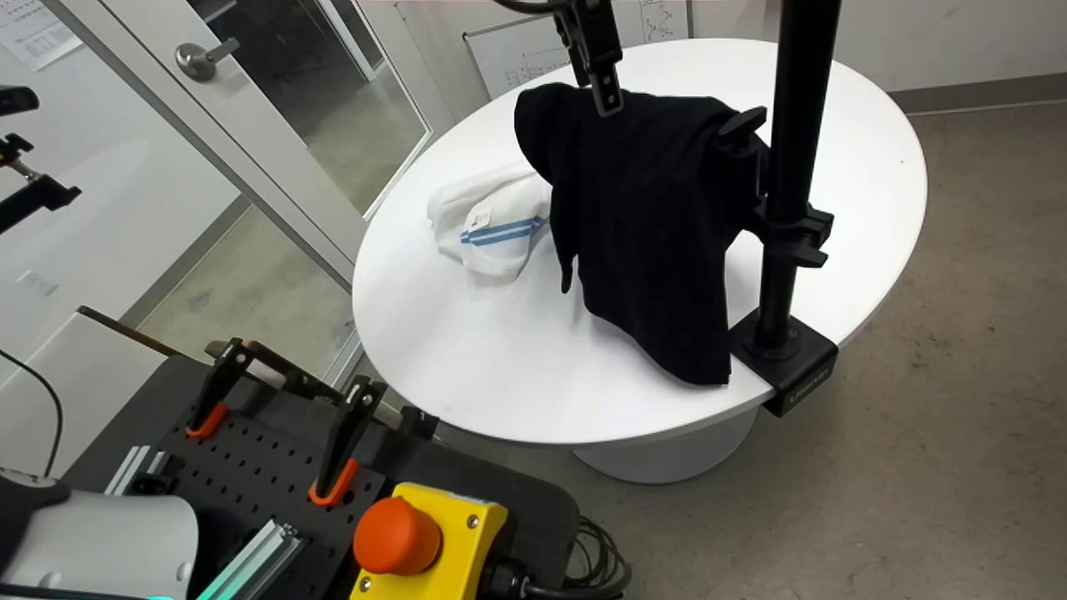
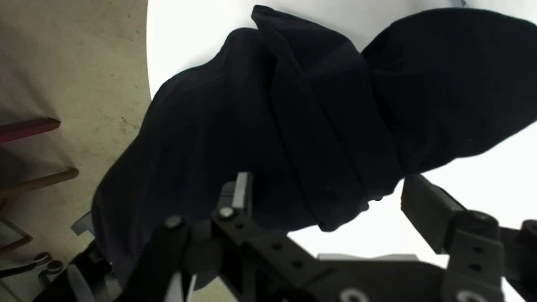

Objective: Put the black towel and put it on top of the white towel

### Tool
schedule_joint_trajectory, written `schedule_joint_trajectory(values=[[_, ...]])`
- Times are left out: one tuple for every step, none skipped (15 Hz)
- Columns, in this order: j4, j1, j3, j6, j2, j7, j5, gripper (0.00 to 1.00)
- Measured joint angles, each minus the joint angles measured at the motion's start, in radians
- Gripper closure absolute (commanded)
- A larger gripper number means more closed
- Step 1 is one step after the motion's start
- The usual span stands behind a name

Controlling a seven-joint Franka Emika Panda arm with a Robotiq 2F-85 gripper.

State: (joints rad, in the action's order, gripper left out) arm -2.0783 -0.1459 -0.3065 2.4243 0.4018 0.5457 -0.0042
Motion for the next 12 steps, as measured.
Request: schedule_joint_trajectory(values=[[0.0, 0.001, 0.0, 0.002, 0.003, 0.003, -0.004, 0.5], [0.002, 0.002, 0.0, 0.006, 0.004, 0.005, -0.006, 0.57], [0.005, 0.004, 0.0, 0.006, 0.003, 0.006, -0.007, 0.63], [0.008, 0.005, -0.001, 0.006, 0.003, 0.008, -0.01, 0.71], [0.01, 0.005, -0.003, 0.005, 0.001, 0.008, -0.012, 0.77], [0.011, 0.005, -0.005, 0.004, -0.001, 0.009, -0.015, 0.85], [0.011, 0.005, -0.006, 0.004, -0.004, 0.009, -0.017, 0.92], [0.011, 0.005, -0.007, 0.004, -0.006, 0.009, -0.019, 0.98], [0.012, 0.005, -0.007, 0.004, -0.007, 0.009, -0.02, 0.99], [0.012, 0.005, -0.007, 0.003, -0.008, 0.009, -0.022, 0.96], [0.012, 0.005, -0.007, 0.002, -0.009, 0.009, -0.023, 0.98], [0.012, 0.005, -0.007, 0.001, -0.01, 0.009, -0.023, 0.96]])
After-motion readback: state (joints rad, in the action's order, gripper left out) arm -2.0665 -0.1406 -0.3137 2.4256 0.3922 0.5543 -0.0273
